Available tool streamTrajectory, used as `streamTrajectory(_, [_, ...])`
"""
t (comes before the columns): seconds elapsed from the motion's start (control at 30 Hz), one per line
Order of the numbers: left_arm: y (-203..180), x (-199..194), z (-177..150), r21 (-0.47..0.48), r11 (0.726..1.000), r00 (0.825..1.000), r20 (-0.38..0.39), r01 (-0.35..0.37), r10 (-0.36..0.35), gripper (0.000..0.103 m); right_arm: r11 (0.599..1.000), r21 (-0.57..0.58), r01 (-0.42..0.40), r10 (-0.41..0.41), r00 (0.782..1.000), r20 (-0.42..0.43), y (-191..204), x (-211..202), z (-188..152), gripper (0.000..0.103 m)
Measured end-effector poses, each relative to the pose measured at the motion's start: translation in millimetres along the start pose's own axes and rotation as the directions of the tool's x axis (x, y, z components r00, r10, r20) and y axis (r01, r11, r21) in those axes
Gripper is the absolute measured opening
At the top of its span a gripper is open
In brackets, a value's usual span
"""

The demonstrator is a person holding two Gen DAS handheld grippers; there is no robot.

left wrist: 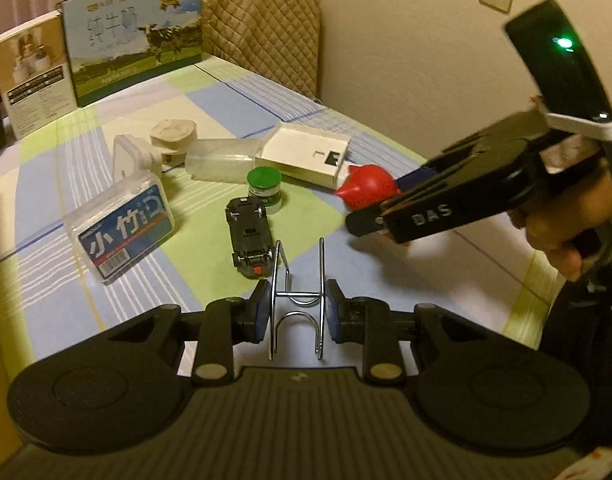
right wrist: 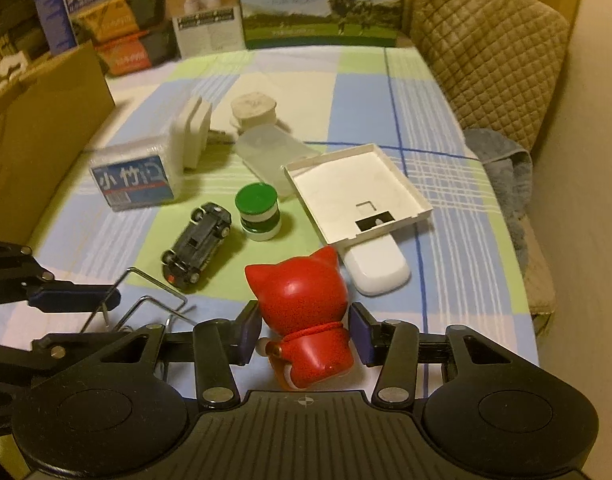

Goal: Organize rigid objects
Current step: 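Lift the wire rack with the left tool while the right tool lifts the red cat, then carry both items over the cardboard box and open both tools to drop them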

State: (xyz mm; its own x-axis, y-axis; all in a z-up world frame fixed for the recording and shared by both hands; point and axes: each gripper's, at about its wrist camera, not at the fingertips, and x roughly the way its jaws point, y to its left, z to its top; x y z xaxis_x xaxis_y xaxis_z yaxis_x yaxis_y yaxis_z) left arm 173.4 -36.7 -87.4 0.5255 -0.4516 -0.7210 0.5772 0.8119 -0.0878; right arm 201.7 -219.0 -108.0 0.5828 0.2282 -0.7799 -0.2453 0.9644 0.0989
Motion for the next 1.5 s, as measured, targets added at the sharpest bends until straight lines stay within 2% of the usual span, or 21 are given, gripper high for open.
streamTrajectory(0.23, [-5.0, -25.3, 7.4, -0.033, 0.999, 0.999, 0.029, -0.043, 0.044, 0.023, 1.000, -0.001, -0.004, 0.004, 0.999, 0.050, 10.3, -35.7, 4.7, 0.044])
streamTrajectory(0.47, [12.8, -95.9, 30.1, -0.095, 0.985, 0.982, 0.104, -0.147, 0.157, 0.023, 0.997, -0.023, -0.080, 0.082, 0.987, 0.137, 43.3, -81.5, 26.8, 0.044])
streamTrajectory(0.53, [26.0, -124.4, 34.3, -0.124, 0.974, 0.970, 0.129, -0.189, 0.205, 0.023, 0.991, -0.046, -0.123, 0.129, 0.978, 0.163, 63.1, -93.2, 35.7, 0.044])
streamTrajectory(0.63, [49.1, -169.1, 36.5, -0.153, 0.948, 0.941, 0.152, -0.279, 0.302, 0.023, 0.977, -0.081, -0.198, 0.210, 0.959, 0.189, 100.2, -106.7, 51.9, 0.044])
streamTrajectory(0.73, [78.1, -209.2, 30.1, -0.182, 0.912, 0.908, 0.143, -0.368, 0.395, 0.024, 0.956, -0.132, -0.262, 0.285, 0.937, 0.201, 146.1, -114.1, 67.9, 0.044])
streamTrajectory(0.8, [100.2, -227.7, 21.2, -0.201, 0.887, 0.888, 0.122, -0.416, 0.444, 0.023, 0.938, -0.157, -0.308, 0.335, 0.922, 0.193, 177.4, -112.4, 76.1, 0.044])
streamTrajectory(0.93, [141.5, -248.8, 1.3, -0.241, 0.848, 0.863, 0.072, -0.472, 0.501, 0.023, 0.902, -0.167, -0.399, 0.422, 0.896, 0.138, 232.2, -91.5, 93.2, 0.044])
streamTrajectory(1.0, [155.1, -252.7, -7.5, -0.242, 0.837, 0.854, 0.056, -0.492, 0.518, 0.023, 0.894, -0.182, -0.409, 0.433, 0.894, 0.113, 256.3, -77.8, 98.2, 0.044])
streamTrajectory(1.07, [165.1, -254.7, -19.4, -0.248, 0.830, 0.849, 0.046, -0.500, 0.526, 0.024, 0.888, -0.211, -0.409, 0.434, 0.896, 0.089, 279.6, -64.7, 100.3, 0.044])
streamTrajectory(1.17, [180.9, -251.9, -34.7, -0.268, 0.826, 0.853, 0.028, -0.496, 0.522, 0.024, 0.887, -0.222, -0.405, 0.425, 0.904, 0.052, 298.3, -43.7, 102.2, 0.044])
streamTrajectory(1.37, [199.1, -236.2, -48.6, -0.290, 0.826, 0.861, 0.010, -0.484, 0.508, 0.024, 0.891, -0.244, -0.383, 0.398, 0.917, 0.013, 313.5, -15.5, 96.5, 0.044])
streamTrajectory(1.5, [205.9, -229.4, -56.8, -0.307, 0.818, 0.859, 0.009, -0.486, 0.513, 0.024, 0.891, -0.257, -0.376, 0.389, 0.921, 0.001, 316.3, -6.4, 94.2, 0.044])
